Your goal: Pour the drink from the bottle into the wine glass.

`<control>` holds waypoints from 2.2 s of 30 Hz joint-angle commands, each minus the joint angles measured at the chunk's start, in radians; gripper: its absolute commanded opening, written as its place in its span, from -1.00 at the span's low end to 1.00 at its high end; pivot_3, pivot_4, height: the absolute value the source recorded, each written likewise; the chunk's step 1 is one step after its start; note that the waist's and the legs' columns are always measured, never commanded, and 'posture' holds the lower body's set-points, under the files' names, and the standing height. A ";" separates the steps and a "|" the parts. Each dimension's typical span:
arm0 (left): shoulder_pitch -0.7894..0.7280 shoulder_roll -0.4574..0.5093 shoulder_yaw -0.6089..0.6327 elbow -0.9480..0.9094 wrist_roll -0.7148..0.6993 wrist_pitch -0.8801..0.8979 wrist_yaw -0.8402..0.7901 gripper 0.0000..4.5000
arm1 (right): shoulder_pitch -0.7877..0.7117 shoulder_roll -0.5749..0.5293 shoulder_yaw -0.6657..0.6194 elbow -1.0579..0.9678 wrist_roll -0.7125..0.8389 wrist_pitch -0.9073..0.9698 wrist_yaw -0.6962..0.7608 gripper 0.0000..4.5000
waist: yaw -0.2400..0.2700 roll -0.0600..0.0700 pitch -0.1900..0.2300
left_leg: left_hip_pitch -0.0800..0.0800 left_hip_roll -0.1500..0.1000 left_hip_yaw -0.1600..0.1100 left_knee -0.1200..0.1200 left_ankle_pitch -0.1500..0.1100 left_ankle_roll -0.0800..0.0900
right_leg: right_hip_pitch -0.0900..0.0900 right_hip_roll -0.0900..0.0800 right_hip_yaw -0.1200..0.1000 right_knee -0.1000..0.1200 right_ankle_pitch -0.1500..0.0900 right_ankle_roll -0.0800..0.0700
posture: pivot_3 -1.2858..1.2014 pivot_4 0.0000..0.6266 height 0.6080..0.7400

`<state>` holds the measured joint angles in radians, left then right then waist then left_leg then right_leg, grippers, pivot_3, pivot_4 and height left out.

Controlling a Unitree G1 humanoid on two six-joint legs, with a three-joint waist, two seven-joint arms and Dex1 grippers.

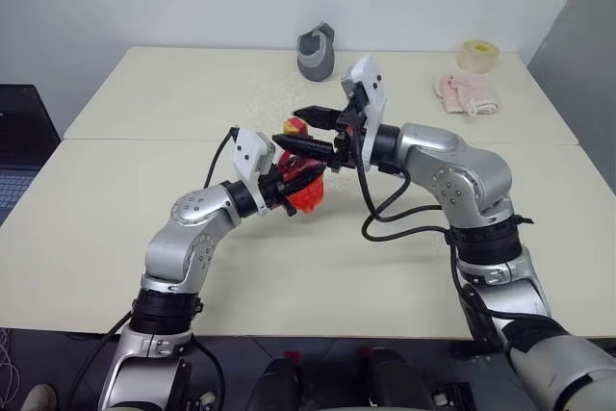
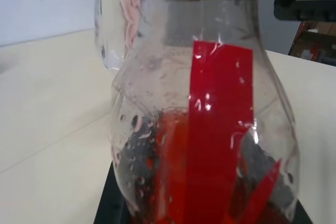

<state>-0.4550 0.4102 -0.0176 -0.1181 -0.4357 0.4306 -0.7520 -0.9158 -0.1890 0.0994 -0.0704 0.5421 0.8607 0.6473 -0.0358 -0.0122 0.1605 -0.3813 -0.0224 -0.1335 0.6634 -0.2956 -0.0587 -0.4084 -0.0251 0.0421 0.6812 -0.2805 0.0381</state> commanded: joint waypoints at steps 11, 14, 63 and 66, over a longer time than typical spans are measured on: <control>-0.010 0.007 0.008 -0.055 -0.001 -0.025 -0.011 -0.54 | -0.033 -0.016 -0.015 -0.047 0.037 -0.020 0.034 -0.47 | -0.006 0.000 0.000 | 0.000 0.000 0.000 0.000 0.000 0.000 | 0.000 0.000 0.000 0.000 0.000 0.000 | 0.03 -0.52 1.00; 0.011 0.034 0.013 -0.098 -0.027 -0.005 -0.045 -0.54 | -0.041 -0.051 0.018 -0.032 0.031 -0.071 0.130 -0.47 | -0.008 0.000 0.000 | 0.000 0.000 0.000 0.000 0.000 0.000 | 0.000 0.000 0.000 0.000 0.000 0.000 | 0.03 -0.52 1.00; -0.004 0.052 0.032 -0.012 -0.013 -0.117 -0.088 -0.54 | -0.026 -0.004 0.039 -0.054 -0.049 -0.093 0.038 0.74 | -0.014 0.002 0.001 | -0.001 0.000 0.000 -0.001 0.000 0.000 | -0.002 -0.001 0.000 0.000 0.000 0.000 | 0.03 -0.52 1.00; -0.004 0.052 0.033 -0.017 -0.014 -0.112 -0.086 -0.54 | -0.034 0.004 0.043 -0.033 -0.062 -0.108 0.038 0.74 | -0.017 0.002 0.001 | -0.001 0.000 0.000 -0.001 0.000 0.000 | -0.001 -0.001 0.000 0.000 0.000 0.000 | 0.03 -0.52 1.00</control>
<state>-0.4384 0.4610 -0.0005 -0.1015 -0.4444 0.3354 -0.8393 -0.9181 -0.1889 0.1451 -0.1021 0.4893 0.7824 0.6892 -0.0523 -0.0106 0.1619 -0.3822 -0.0224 -0.1332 0.6627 -0.2957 -0.0586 -0.4098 -0.0261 0.0422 0.6812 -0.2805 0.0381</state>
